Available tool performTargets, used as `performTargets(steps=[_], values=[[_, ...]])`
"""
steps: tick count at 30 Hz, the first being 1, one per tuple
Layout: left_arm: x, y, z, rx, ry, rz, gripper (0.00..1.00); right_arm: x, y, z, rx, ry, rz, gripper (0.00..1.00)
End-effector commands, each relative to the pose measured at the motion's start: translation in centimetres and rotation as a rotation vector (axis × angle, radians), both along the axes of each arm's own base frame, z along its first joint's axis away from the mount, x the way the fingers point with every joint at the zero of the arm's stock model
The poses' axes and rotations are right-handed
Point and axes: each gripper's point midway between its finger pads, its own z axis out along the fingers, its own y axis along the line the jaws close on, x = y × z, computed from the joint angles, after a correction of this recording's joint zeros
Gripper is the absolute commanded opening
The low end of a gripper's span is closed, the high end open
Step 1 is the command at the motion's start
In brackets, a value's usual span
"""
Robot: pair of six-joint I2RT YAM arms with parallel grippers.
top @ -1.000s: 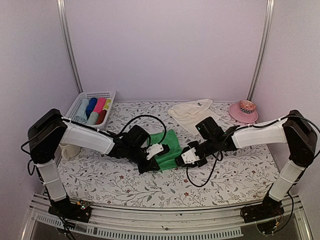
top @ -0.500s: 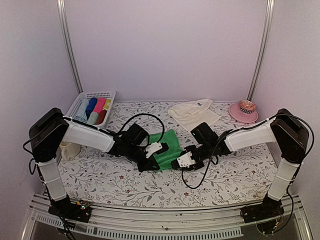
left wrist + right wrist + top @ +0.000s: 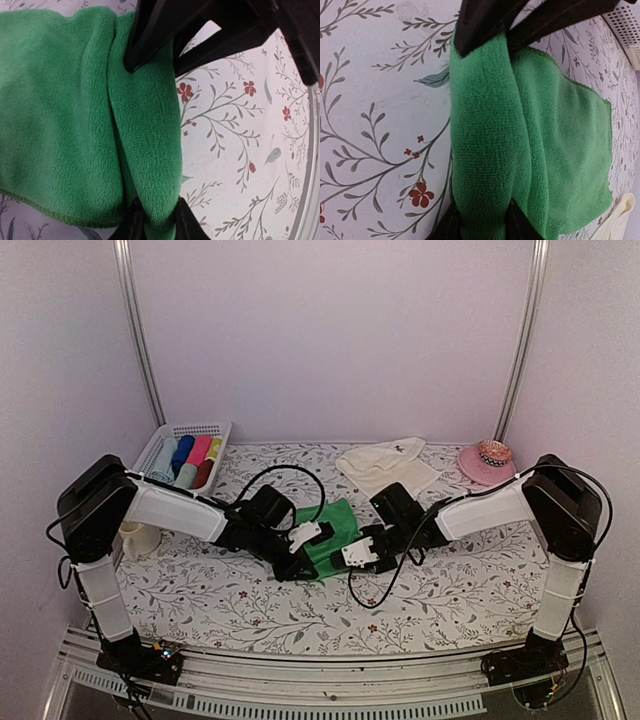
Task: Roll the towels
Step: Roll the towel at the center of the board.
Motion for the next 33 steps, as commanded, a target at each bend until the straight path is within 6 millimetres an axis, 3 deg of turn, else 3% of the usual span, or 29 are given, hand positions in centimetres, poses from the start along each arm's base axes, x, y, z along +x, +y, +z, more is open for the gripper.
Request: performTargets(steps=[1, 3, 7, 12, 24, 33], values=[[1.3, 2.9, -0.3, 0.072, -0.029, 0.090, 0.29, 0.1, -0.8, -2.2, -0.094, 0.068, -0.050, 0.14], [2.0, 3.3, 1.0, 0.065, -0.093, 0.118, 0.39, -0.6, -1.1, -2.8, -0.133, 0.129, -0.044, 0.07], [2.9, 3.9, 3.9, 0.021, -0.238, 0.156, 0.56, -1.6, -1.1, -2.9, -0.171, 0.226, -0.033, 0.04], [2.6, 4.7, 5.8, 0.012, -0.444, 0.169, 0.65, -2.7, -1.2, -2.6, -0.210, 0.340, -0.027, 0.04], [-1.7, 2.6, 5.8, 0.041, -0.796, 0.011, 0.64, -5.6, -0.7, -0.7, -0.263, 0.645, -0.006, 0.05], [-3.8, 0.1, 4.1, 0.057, -0.843, -0.118, 0.58, -5.9, -1.0, -0.4, -0.275, 0.768, -0.009, 0.06]])
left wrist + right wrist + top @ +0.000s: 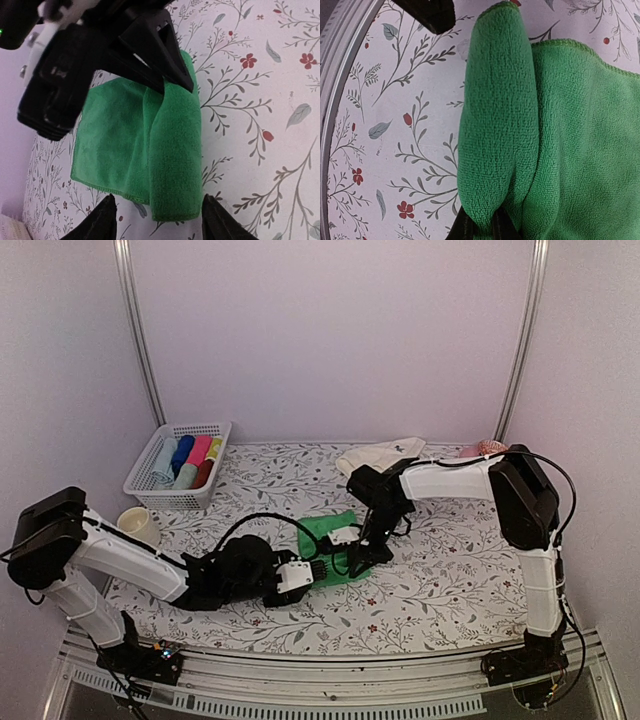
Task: Roll the towels
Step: Roll the towel at the center of the board.
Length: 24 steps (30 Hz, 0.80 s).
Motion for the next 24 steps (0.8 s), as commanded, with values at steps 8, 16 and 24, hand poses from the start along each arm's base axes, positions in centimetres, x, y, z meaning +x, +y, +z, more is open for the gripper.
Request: performTargets(steps=[8, 16, 24], values=[[-1.1, -2.9, -1.4, 0.014, -0.021, -0.076, 0.53, -1.4, -1.9, -1.4, -0.084, 0.163, -0.037, 0.07], [-1.1, -3.3, -3.1, 0.073, -0.016, -0.082, 0.43, -1.4, -2.0, -1.4, -0.087, 0.166, -0.039, 0.07], [-1.6, -3.2, -3.9, 0.119, 0.009, -0.089, 0.23, -0.9, -2.2, -1.3, -0.081, 0.179, -0.052, 0.07]])
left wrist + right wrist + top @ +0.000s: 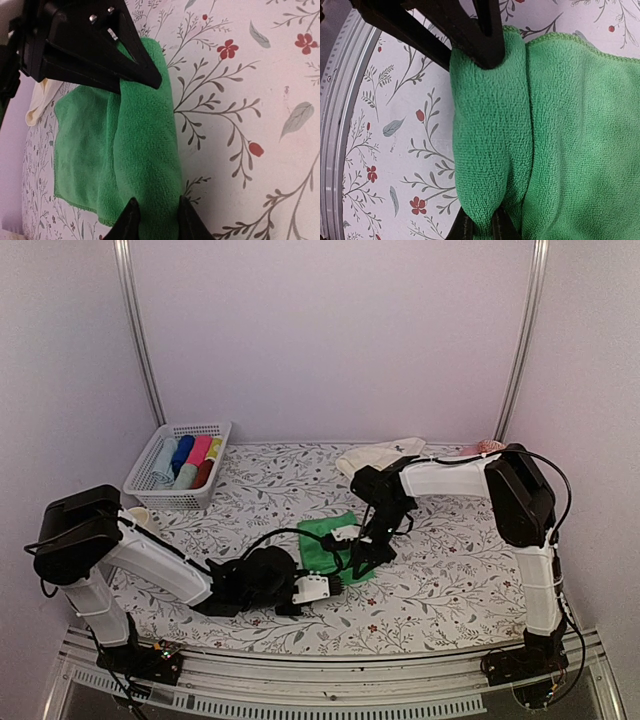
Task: Roll the towels
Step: Roll the towel at the center of the board.
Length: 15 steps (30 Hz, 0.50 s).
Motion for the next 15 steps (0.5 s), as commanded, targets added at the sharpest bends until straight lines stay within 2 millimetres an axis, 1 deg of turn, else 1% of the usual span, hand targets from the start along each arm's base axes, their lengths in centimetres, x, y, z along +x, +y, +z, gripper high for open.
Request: performTargets(steps=[1, 5, 7, 8, 10, 11, 13, 15], values=[[-0.7, -0.6, -0.6, 0.029, 0.020, -0.014, 0.20, -0.5, -1.1, -1.2, -0.057, 0.067, -0.018, 0.07], [-0.4, -0.6, -1.2, 0.038, 0.074, 0.012, 0.07, -0.5, -1.0, -0.7, -0.037, 0.047, -0.008, 0.10], [-0.1, -0.3, -1.1, 0.023, 0.118, 0.034, 0.03, -0.3, -1.1, -0.4, -0.021, 0.013, 0.000, 0.14], [-0.3, -0.4, -0.9, 0.011, 0.143, 0.031, 0.03, -0.2, -1.1, -0.2, -0.013, -0.007, 0.003, 0.17], [-0.3, -0.3, -0.2, -0.022, 0.187, 0.035, 0.02, 0.0, -1.3, 0.4, 0.011, -0.057, 0.012, 0.28], [-0.2, -0.2, 0.1, -0.038, 0.208, 0.037, 0.00, 0.0, -1.5, 0.7, 0.027, -0.086, 0.020, 0.31], [-0.1, 0.0, 0.7, -0.066, 0.247, 0.044, 0.00, 0.2, -1.7, 1.4, 0.063, -0.158, 0.036, 0.37], [0.1, 0.1, 1.2, -0.099, 0.296, 0.047, 0.00, 0.6, -1.9, 2.0, 0.090, -0.235, 0.050, 0.39]])
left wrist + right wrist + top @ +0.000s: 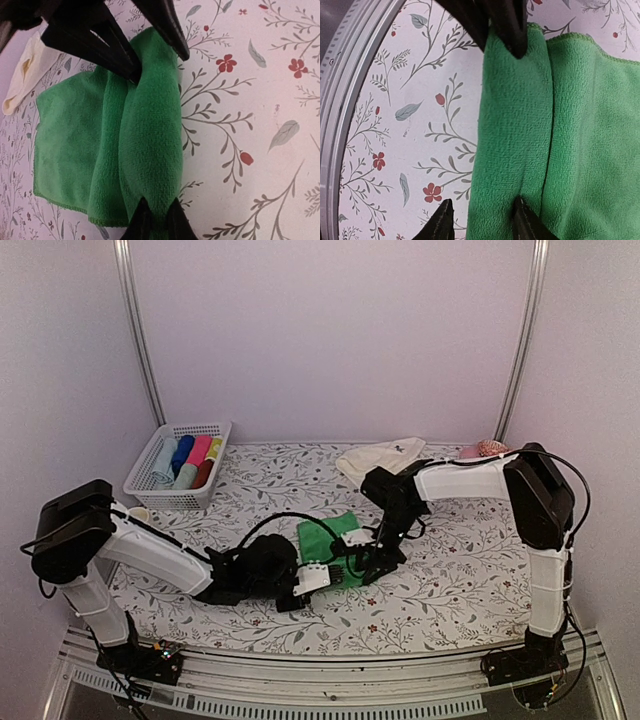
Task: Roll the towels
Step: Roll the towel at the center of the board.
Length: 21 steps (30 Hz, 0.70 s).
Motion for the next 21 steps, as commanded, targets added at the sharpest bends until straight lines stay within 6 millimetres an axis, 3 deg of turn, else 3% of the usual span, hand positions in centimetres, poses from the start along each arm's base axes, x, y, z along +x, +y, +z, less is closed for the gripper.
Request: performTargets(steps=[1, 7, 14, 21], values=[[-0.2, 0.2, 1.4, -0.090, 0.166, 0.011, 0.00, 1.8, -0.6, 1.6, 0.061, -0.219, 0.021, 0.40], [0.5, 0.5, 1.5, -0.140, 0.301, 0.036, 0.00, 2.0, -1.1, 2.7, 0.136, -0.379, 0.047, 0.42], [1.0, 1.0, 0.5, -0.152, 0.425, 0.065, 0.00, -0.2, -0.3, 4.4, 0.257, -0.461, 0.133, 0.44], [1.1, 1.2, -1.0, -0.139, 0.508, 0.079, 0.01, -0.7, 0.8, 4.0, 0.267, -0.466, 0.131, 0.45]])
